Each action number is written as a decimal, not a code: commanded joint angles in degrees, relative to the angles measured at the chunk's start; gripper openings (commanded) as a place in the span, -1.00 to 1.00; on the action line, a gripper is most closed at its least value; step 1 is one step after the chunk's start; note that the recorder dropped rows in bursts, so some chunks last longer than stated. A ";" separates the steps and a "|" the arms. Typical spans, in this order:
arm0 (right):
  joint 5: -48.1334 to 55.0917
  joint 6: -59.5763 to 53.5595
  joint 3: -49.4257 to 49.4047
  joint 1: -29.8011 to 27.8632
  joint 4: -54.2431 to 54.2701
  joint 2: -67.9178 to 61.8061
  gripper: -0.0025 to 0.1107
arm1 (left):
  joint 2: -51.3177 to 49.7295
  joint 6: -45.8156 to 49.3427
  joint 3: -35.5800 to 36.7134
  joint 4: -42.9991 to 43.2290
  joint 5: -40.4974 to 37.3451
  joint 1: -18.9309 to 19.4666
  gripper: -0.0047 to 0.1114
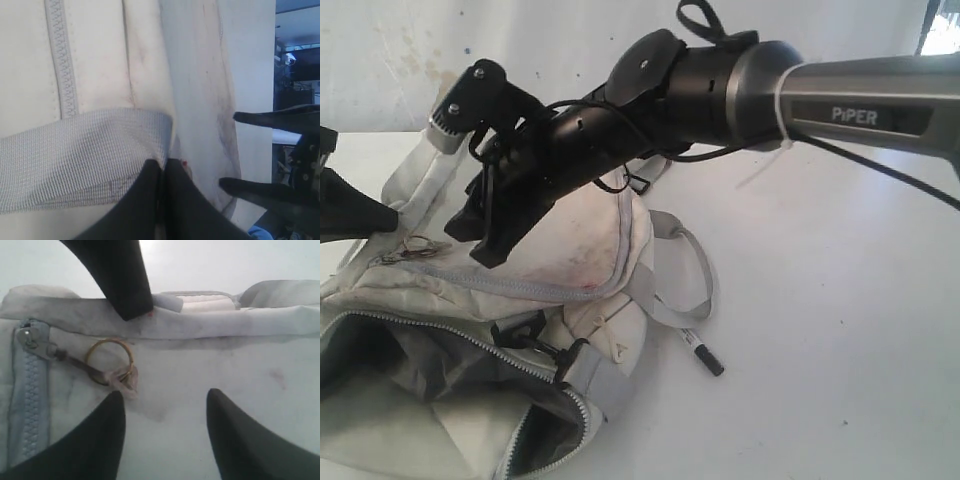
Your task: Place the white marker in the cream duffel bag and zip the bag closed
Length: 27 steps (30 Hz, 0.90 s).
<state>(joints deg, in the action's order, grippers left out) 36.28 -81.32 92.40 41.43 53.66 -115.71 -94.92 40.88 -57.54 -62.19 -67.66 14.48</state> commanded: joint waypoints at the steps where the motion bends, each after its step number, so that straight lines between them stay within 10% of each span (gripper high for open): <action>1: -2.08 -2.70 0.33 1.49 0.36 -1.16 -0.10 | 0.31 0.48 -0.37 -2.10 -0.91 0.17 -0.91; 27: -3.45 -5.69 0.33 6.08 0.36 -5.64 -0.24 | 0.31 1.07 -0.37 -2.02 -0.68 0.17 -0.91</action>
<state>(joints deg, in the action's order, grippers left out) 32.97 -86.40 92.45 47.30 53.80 -121.12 -94.92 41.59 -57.54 -62.09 -67.76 14.48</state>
